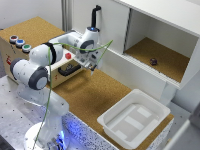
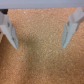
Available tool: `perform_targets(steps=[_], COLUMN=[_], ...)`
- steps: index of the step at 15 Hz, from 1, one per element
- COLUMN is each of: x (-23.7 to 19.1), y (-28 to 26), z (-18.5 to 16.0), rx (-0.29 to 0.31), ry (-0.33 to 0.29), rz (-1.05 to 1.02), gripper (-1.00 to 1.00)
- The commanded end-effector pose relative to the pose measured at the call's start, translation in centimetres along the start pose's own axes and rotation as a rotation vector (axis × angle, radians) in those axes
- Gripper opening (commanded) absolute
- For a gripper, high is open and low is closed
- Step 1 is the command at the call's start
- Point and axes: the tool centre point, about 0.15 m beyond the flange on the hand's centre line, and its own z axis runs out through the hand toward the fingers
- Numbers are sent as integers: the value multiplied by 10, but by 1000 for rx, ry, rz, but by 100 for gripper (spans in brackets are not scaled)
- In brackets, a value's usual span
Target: Push the handle of the drawer
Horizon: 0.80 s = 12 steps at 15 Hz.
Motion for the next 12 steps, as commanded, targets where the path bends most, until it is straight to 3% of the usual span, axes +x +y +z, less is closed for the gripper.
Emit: perform_targets(steps=[1, 7, 9, 12], x=[3, 19, 23, 22], y=[-25, -68, -84, -109], z=[37, 31, 24, 23], rx=[17, 1, -41, -63], ry=[91, 139, 177, 179], rz=[-8, 102, 118, 101], gripper=[-100, -100, -100, -100])
